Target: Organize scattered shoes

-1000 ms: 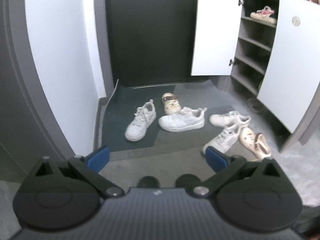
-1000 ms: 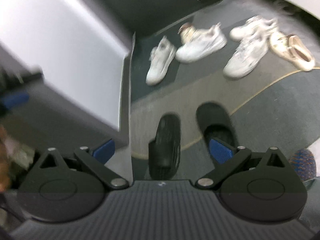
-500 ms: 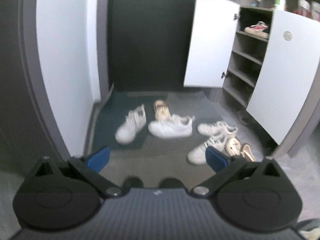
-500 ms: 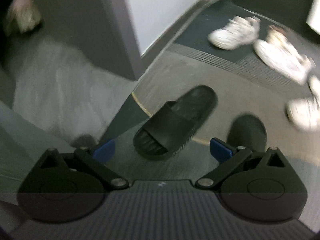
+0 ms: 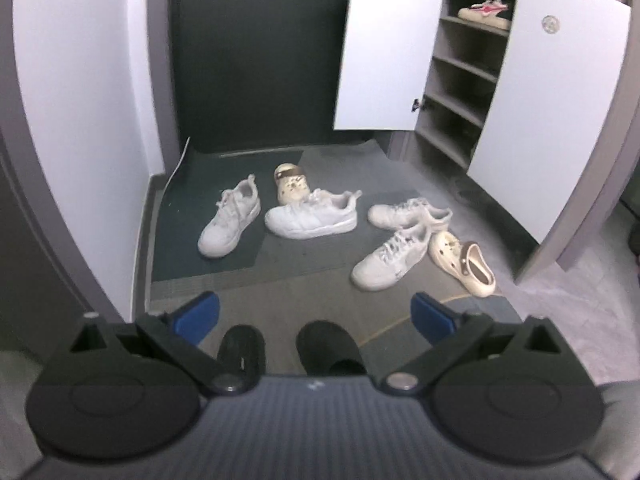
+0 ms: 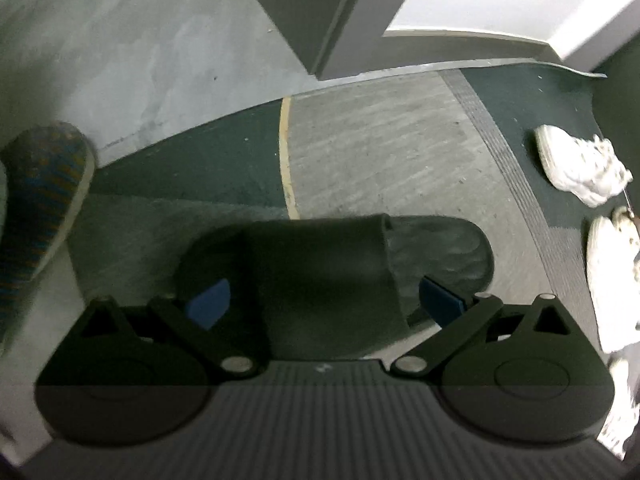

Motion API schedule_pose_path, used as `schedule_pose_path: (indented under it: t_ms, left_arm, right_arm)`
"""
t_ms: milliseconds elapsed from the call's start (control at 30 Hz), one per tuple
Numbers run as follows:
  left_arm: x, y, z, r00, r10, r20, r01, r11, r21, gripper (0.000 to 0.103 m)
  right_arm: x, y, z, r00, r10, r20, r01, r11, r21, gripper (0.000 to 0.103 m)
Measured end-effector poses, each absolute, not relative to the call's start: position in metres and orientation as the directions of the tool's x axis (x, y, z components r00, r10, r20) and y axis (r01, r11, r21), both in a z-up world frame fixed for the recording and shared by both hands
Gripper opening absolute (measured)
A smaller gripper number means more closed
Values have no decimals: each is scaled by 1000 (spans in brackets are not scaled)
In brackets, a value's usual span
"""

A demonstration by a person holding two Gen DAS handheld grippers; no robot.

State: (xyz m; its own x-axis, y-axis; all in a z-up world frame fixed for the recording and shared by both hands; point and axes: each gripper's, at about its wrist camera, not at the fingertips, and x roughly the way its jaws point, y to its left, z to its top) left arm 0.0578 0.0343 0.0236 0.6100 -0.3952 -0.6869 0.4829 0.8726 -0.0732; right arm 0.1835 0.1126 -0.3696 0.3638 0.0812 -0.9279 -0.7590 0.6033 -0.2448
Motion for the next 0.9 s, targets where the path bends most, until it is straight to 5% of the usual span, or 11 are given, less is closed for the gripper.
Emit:
schedule_pose_path:
  t_ms: [100, 200, 433, 633, 900]
  left_arm:
    - [62, 43, 27, 617, -400, -677, 467, 879, -94, 103]
    - [65, 48, 28, 626, -397, -671, 457, 884, -97, 103]
    - [71, 41, 20, 633, -367, -682, 459, 887, -51, 103]
    - [70, 34, 15, 638, -350, -686, 467, 884, -16, 103]
    - [60, 33, 21, 637, -377, -672, 494, 869, -20, 103]
  right_arm:
    - [189, 121, -389, 362, 27, -932, -772, 569, -284, 102]
    - [196, 125, -406, 358, -50, -932, -747, 584, -318, 91]
    - [206, 121, -396, 350, -26, -937, -603, 759, -246, 91]
    - [215, 98, -358, 284, 26, -959, -195, 980, -31, 90]
    - [194, 65, -328, 162, 121, -979, 320, 932, 168, 90]
